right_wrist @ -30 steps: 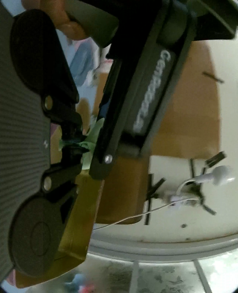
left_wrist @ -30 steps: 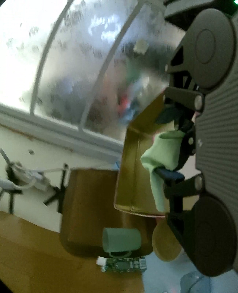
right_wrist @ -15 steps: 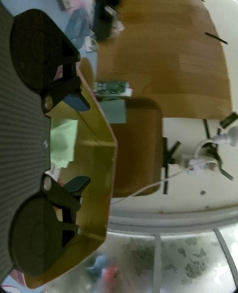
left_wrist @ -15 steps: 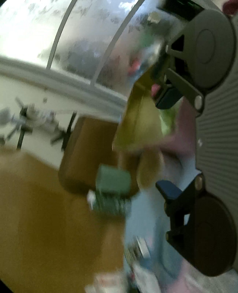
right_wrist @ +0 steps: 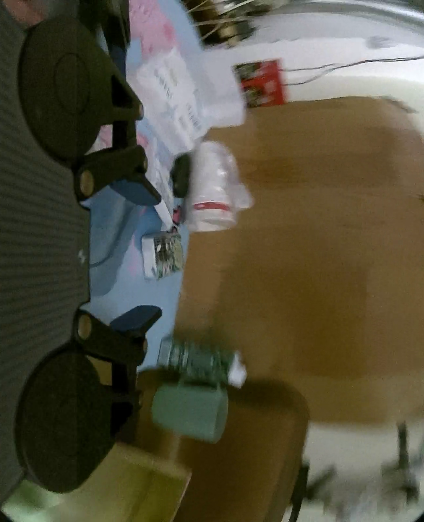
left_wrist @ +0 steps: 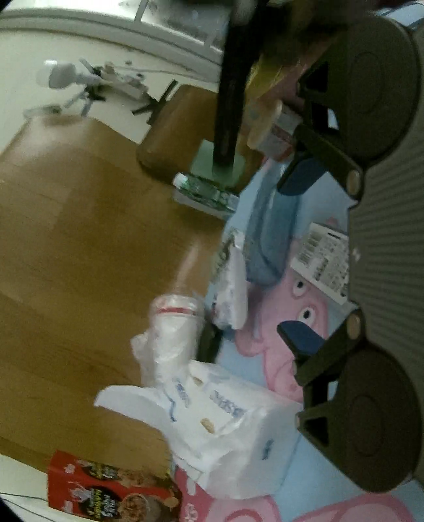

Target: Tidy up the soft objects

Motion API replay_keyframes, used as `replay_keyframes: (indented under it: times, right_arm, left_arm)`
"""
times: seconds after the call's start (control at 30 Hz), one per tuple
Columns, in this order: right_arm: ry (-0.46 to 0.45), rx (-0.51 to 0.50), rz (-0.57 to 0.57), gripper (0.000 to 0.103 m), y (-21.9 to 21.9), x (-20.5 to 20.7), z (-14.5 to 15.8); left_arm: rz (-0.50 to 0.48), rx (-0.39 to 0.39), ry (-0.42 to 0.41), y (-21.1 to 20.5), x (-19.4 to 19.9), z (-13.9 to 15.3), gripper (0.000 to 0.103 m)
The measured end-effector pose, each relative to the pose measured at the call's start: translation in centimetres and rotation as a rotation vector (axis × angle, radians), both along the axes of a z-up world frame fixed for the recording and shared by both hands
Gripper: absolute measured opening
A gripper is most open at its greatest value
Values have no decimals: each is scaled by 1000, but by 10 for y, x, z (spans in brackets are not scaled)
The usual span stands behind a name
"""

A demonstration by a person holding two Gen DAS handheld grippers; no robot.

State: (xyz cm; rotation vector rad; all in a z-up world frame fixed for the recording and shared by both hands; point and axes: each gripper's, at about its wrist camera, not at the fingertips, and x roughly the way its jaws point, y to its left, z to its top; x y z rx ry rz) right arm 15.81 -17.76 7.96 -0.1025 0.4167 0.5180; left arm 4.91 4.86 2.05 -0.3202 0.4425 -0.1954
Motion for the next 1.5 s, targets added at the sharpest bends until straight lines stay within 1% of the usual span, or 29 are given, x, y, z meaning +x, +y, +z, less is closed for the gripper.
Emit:
replay_keyframes:
  times: [0.07,0.13,0.2,0.27,0.33,0.37,0.43,0.47,0.57,0.67,0.73,0.8,0.87,0.93,1.07,1.13,1.2,1.27,1.37,1.5]
  right_arm:
    - [55,-83,6,71,30,38,-6]
    - [137,-173,17,71,54,75,-18]
    - [212,-230,5,71,70,104,-33]
    - [283,-237,-14,74,79,123,-43]
    - [343,-232,-20,73,85,136,-52]
    - [344,-213,-28,70,84,140,-54]
    - [352,-187,-30,56,82,143,-53]
    - [342,-183,-39,56,81,141,-50]
    - [243,-159,-58,55,75,123,-37]
    - [133,-95,-63,55,56,90,-17]
    - [92,-46,-46,55,36,60,-6]
    - [76,-9,-11,56,15,28,-2]
    - [73,7,21,56,-4,-3,-2]
    - [82,-3,41,56,-22,-36,-9]
    - [130,-43,89,56,-40,-94,-34]
    - [174,-45,105,56,-42,-109,-46]
    - [187,-53,101,56,-43,-121,-55]
    - [188,-63,92,56,-43,-129,-61]
    - [200,-48,75,58,-46,-135,-68]
    - [175,-38,63,63,-48,-143,-69]
  left_arm:
    - [-20,-2,-8,-1,0,0,88]
    - [-26,-7,-10,-1,2,1,88]
    - [-30,-19,-8,-1,4,1,88]
    - [-33,-30,-5,0,4,0,88]
    - [-33,-32,-4,-2,5,0,88]
    - [-34,-31,-4,-2,5,0,88]
    - [-35,-33,-4,-2,5,-1,88]
    - [-36,-35,-2,-1,5,-1,88]
    - [-32,-42,2,-1,5,-2,88]
    - [-26,-50,4,1,4,-3,88]
    - [-27,-60,7,4,6,-3,88]
    - [-24,-77,6,7,5,-3,88]
    - [-26,-97,8,10,5,-3,88]
    - [-31,-106,9,10,5,-3,88]
    - [-67,-65,13,-1,4,-2,88]
    - [-90,-34,26,-11,2,0,88]
    - [-121,-33,43,-20,-2,1,88]
    - [-145,-47,65,-29,-9,2,86]
    - [-197,-83,112,-42,-17,2,83]
    - [-242,-125,166,-56,-24,4,77]
